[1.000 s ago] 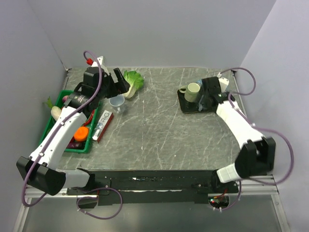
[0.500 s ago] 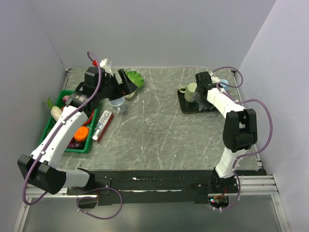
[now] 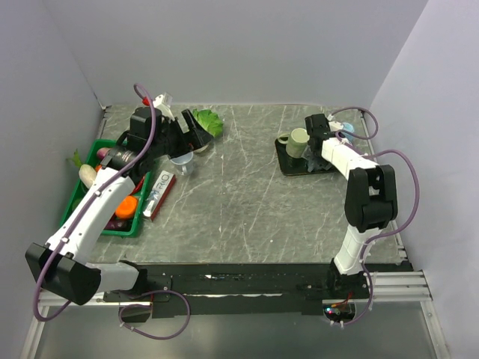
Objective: Turn the mug right side up
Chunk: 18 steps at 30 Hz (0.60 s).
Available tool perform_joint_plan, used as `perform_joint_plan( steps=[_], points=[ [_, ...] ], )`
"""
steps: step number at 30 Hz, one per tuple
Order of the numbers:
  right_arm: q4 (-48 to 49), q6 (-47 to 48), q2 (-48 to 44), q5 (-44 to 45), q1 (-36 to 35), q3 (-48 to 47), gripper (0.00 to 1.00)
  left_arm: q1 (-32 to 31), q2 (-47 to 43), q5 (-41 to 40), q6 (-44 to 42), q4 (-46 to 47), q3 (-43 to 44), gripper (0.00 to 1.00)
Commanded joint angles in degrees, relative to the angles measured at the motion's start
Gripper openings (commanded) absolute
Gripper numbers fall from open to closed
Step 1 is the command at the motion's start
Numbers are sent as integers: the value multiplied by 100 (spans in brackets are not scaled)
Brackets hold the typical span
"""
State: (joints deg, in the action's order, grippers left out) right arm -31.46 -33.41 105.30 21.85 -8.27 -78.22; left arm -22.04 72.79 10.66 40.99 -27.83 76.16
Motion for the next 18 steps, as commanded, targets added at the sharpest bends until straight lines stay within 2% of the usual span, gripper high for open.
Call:
perform_joint_plan(
  steps=[1, 3, 4, 7, 11, 14, 15, 18],
  points=[
    [176, -78, 105, 83, 133, -9, 50, 25, -195, -11, -39, 147, 13, 96],
    [150, -78, 184, 4, 168, -97, 47, 33, -222, 15, -56, 182, -5, 96],
    [123, -78, 219, -57, 177, -124, 40, 42, -231, 7, -56, 208, -22, 96],
    [71, -96, 290, -119, 177, -203, 30, 68, -275, -11, -56, 226, -57, 96],
    [44, -148, 325, -224, 212, -229, 25, 104, -283, 15, -65, 182, -75, 96],
    [52, -131, 299, -260, 229, -229, 10, 121, -318, 16, -48, 182, -119, 96],
    [44, -131, 281, -260, 212, -238, 0, 130, -327, 24, -39, 191, -136, 96],
    [61, -87, 202, -312, 221, -221, 0, 139, -345, 51, -21, 208, -163, 96]
  ],
)
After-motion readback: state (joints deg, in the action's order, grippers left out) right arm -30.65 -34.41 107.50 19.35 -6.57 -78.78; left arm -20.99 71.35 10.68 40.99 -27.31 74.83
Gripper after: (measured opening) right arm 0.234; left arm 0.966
